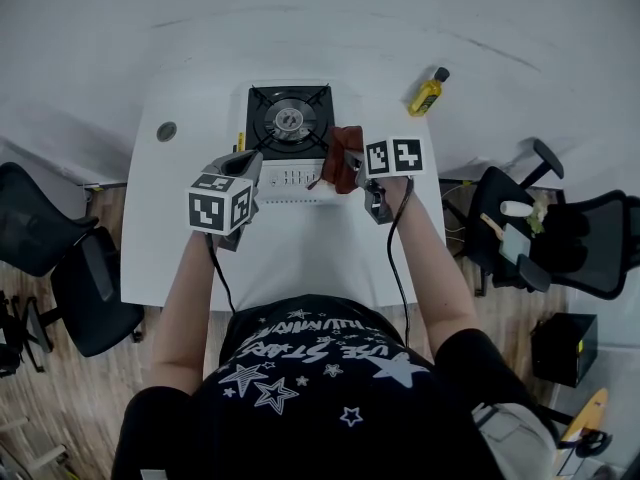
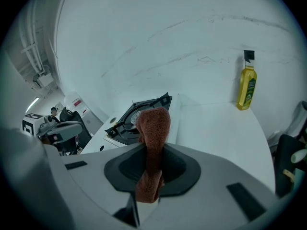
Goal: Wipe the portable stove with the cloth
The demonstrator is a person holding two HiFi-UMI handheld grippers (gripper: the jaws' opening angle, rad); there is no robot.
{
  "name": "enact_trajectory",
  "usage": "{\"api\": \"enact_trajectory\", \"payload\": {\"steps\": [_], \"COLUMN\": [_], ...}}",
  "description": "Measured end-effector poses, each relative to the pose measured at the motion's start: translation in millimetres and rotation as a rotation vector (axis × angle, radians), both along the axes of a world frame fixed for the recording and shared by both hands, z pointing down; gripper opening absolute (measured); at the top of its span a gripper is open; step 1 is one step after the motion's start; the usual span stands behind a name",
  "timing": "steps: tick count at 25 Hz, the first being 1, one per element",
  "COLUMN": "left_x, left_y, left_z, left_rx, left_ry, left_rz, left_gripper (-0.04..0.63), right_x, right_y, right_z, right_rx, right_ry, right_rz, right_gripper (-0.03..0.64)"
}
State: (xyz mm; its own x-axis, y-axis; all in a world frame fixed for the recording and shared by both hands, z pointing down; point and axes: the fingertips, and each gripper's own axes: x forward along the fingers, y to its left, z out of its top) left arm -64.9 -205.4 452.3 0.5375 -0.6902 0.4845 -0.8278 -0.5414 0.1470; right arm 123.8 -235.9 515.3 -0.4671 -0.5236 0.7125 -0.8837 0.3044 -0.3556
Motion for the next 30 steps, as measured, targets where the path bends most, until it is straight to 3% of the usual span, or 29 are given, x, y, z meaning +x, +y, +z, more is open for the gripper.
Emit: {"api": "enact_trajectory", "payload": {"steps": [8, 15, 30], "left_x": [-1, -19, -71], "left_y": [7, 15, 56], "left_z": [0, -5, 18], "left_rx": [-0.001, 0.002, -0.053], "left_ry": [0.004, 0.014, 0.022], "left_rz": [-0.009, -0.069, -0.177], "left_gripper": [0.006, 0.006, 0.006], "right_x": [1, -24, -178], "right_y": [4, 12, 58], "right_z": [-4, -38, -37], "right_rx": [0.004, 0.075, 0.047], "right_ry": [-0.007, -0.028, -0.137], "right_rz": [0.010, -0.053, -0.332], "right_gripper": [0.061, 0.061, 0.061]}}
